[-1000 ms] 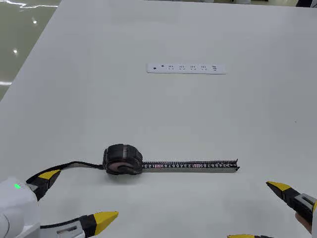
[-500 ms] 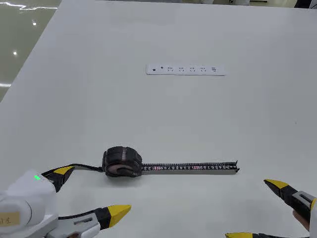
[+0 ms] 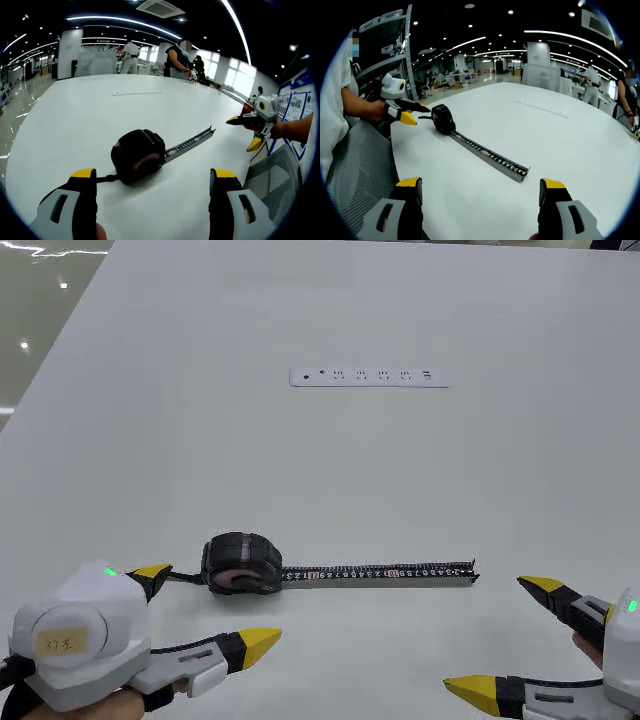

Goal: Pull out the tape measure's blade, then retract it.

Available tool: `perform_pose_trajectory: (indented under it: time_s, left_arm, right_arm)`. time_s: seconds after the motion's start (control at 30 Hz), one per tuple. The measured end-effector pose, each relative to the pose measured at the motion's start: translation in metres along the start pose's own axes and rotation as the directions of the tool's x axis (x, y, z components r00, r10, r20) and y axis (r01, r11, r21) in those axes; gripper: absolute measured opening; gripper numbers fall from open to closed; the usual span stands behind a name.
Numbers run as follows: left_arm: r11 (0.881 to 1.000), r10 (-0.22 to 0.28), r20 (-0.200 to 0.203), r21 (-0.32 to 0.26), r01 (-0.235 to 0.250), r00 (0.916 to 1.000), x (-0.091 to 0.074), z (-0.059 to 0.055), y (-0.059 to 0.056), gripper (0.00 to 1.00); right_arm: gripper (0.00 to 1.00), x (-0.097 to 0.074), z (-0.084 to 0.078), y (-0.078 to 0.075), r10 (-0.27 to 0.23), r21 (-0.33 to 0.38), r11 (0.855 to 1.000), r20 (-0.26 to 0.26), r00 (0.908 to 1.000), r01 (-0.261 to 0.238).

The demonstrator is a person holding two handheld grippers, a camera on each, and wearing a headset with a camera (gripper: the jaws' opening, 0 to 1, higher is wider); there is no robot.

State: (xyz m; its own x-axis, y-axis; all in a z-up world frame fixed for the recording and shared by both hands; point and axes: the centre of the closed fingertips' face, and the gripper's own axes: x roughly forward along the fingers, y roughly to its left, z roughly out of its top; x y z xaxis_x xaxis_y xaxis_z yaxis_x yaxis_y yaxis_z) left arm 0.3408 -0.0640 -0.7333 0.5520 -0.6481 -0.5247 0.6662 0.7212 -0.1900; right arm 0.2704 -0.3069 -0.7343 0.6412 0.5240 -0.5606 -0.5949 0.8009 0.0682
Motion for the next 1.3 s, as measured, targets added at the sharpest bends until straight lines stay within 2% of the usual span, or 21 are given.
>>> perform_pose_trajectory:
  time_s: [0.4,0.6,0.7,0.77,0.93,1.07,1.13,1.3]
  left_arm:
    - [1.0,-0.02,-0.011,-0.013,0.02,0.9997,0.021,-0.001,-0.008,0.9]
    - [0.999,-0.03,-0.012,-0.037,0.03,0.9995,0.026,-0.003,-0.012,0.89]
    - [0.999,-0.027,-0.016,-0.019,0.026,0.9995,0.027,-0.004,-0.014,0.91]
    - [0.999,-0.029,-0.011,-0.038,0.029,0.9995,0.027,-0.004,-0.014,0.92]
    - [0.999,-0.006,-0.013,-0.035,0.005,0.9999,0.029,-0.004,-0.011,0.89]
    - [0.998,0.044,-0.012,-0.045,-0.044,0.999,0.033,-0.003,-0.008,0.87]
    - [0.996,0.055,-0.003,-0.068,-0.055,0.9985,0.035,-0.002,-0.008,0.87]
    - [0.986,0.121,0.004,-0.112,-0.12,0.9926,0.04,0.001,-0.002,0.84]
  right_arm:
    - [0.98,0.013,0.005,-0.016,0.016,-0.021,1.0,-0.006,0.9999,-0.016]
    - [0.98,0.017,0.005,-0.024,0.019,-0.025,0.999,-0.011,0.9997,-0.02]
    - [0.98,0.02,0.007,-0.024,0.025,-0.029,0.999,-0.013,0.9996,-0.025]
    - [0.97,0.022,0.006,-0.024,0.031,-0.034,0.999,-0.019,0.9993,-0.032]
    - [0.92,0.027,0.005,-0.025,0.054,-0.037,0.998,-0.034,0.9979,-0.056]
    - [0.86,0.031,0.001,-0.027,0.081,-0.057,0.995,-0.063,0.9947,-0.085]
    - [0.84,0.032,0.001,-0.028,0.096,-0.063,0.993,-0.072,0.9928,-0.1]
    - [0.75,0.033,0.003,-0.033,0.119,-0.1,0.986,-0.109,0.9869,-0.13]
